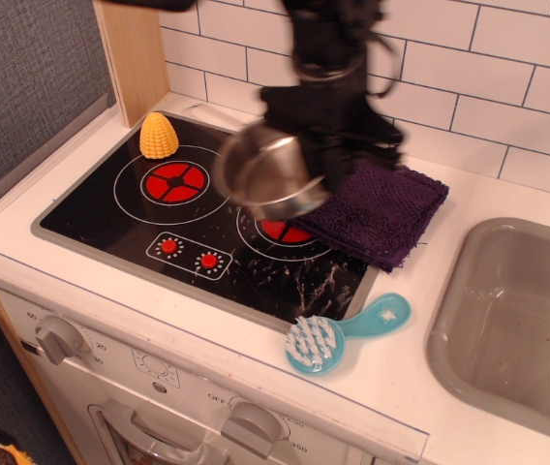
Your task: Place the pot onto the purple cloth
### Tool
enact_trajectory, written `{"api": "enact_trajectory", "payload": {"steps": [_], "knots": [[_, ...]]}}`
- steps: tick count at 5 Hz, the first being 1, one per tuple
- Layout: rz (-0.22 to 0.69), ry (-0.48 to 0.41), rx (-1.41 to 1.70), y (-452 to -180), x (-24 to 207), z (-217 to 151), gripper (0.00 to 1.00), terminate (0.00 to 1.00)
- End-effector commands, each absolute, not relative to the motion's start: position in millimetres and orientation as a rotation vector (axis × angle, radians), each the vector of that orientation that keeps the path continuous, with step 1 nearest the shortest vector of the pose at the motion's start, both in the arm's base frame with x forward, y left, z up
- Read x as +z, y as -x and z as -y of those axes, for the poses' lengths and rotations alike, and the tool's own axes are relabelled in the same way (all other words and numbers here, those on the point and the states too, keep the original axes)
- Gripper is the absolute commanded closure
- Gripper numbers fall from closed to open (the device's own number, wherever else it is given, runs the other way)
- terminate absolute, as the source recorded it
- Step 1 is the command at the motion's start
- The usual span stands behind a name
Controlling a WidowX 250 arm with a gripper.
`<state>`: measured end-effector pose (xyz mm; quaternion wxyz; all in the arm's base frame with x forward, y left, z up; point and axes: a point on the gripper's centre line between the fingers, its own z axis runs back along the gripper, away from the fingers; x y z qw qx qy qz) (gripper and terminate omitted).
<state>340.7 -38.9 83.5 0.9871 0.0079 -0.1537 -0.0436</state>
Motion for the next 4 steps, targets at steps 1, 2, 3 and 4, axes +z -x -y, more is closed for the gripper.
{"api": "enact_trajectory", "payload": {"steps": [1, 2, 3, 4], "knots": [[0.362, 0.005, -0.152, -384, 97, 83, 1.0, 0.0], [0.34, -0.002, -0.158, -383, 89, 88, 1.0, 0.0], [0.308, -0.009, -0.135, -376, 82, 88, 1.0, 0.0], [0.275, -0.031, -0.124, -369, 78, 86, 1.0, 0.0]]}}
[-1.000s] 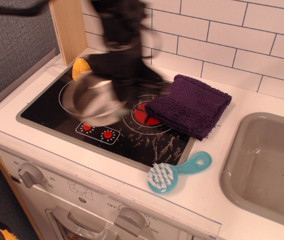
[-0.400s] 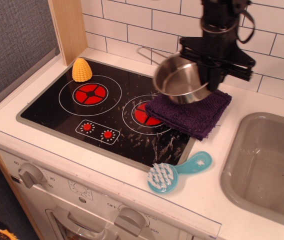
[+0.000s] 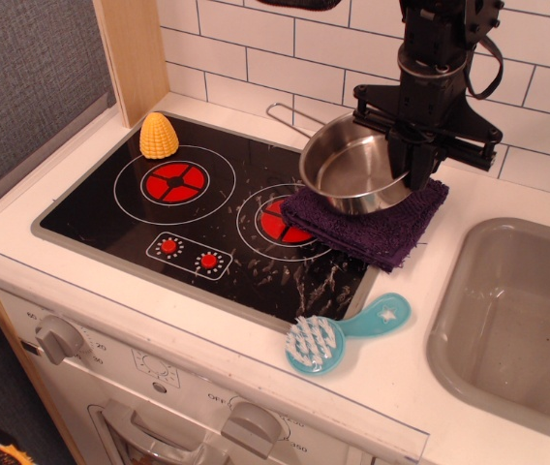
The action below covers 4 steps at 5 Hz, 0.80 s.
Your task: Place the pot onto the purple cloth
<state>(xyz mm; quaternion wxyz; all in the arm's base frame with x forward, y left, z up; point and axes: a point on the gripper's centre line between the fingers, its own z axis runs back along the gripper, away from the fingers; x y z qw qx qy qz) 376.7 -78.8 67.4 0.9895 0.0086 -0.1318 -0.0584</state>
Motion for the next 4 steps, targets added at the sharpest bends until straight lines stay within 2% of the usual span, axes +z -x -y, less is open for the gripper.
{"api": "enact_trajectory", "payload": {"steps": [1, 2, 4], "knots": [[0.256, -0.008, -0.124, -364, 73, 85, 0.0, 0.0], [0.275, 0.004, -0.14, -365, 80, 91, 0.0, 0.0], [0.41, 0.051, -0.108, -351, 122, 98, 0.0, 0.0]]}}
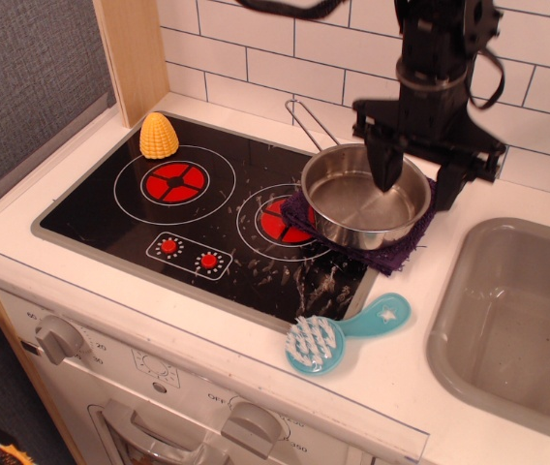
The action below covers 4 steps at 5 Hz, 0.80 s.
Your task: Place the pot onto the purple cloth
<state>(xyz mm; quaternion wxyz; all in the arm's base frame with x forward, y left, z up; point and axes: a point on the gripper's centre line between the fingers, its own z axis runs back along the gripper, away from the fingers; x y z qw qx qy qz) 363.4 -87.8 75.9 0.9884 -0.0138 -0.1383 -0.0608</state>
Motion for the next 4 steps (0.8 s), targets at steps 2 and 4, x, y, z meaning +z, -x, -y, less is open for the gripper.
{"api": "enact_trajectory", "payload": {"steps": [2, 4], "knots": [[0.378, 0.151, -0.041, -332.1, 122.6, 87.0, 0.0, 0.0], [0.378, 0.151, -0.041, -332.1, 122.6, 87.0, 0.0, 1.0]]}}
